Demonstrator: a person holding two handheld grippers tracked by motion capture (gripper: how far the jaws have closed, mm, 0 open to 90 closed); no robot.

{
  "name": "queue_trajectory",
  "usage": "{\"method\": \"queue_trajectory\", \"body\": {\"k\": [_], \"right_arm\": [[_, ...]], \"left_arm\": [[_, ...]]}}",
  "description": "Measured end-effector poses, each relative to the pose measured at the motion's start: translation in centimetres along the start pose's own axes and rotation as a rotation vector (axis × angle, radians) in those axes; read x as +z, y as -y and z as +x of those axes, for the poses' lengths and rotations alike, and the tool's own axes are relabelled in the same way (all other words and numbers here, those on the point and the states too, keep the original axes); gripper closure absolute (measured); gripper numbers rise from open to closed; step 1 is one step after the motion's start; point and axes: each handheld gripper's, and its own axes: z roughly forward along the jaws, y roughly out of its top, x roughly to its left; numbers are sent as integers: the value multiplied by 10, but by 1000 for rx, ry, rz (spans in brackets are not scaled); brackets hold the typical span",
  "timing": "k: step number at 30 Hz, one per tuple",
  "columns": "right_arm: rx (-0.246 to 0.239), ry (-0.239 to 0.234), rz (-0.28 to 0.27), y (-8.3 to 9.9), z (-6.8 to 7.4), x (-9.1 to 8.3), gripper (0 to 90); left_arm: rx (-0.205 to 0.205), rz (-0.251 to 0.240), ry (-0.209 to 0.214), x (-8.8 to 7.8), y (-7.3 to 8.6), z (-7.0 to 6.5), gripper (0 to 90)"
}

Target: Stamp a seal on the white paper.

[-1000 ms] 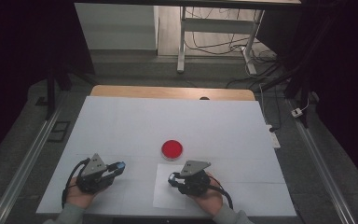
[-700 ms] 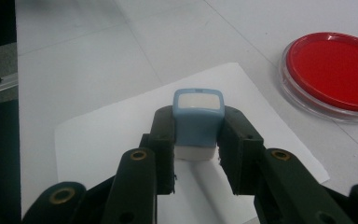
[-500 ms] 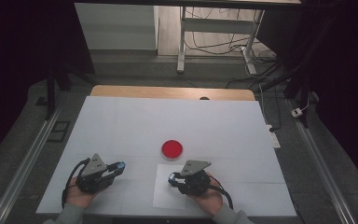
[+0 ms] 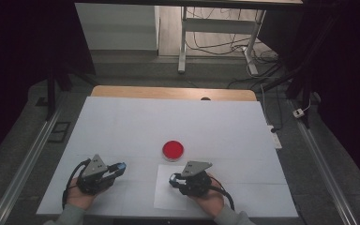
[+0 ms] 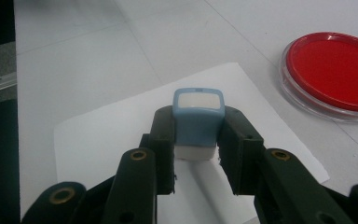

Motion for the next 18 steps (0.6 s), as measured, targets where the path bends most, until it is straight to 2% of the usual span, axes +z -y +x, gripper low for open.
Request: {"method": "queue_trajectory", "body": {"k": [12, 18], "right_arm": [[-3, 9, -6, -4, -1, -4, 670], [36, -2, -75, -7, -6, -15, 669]], "left_arm": [[-3, 1, 0, 0, 0, 2, 741], [-4, 2, -2, 0, 1, 2, 741]]}}
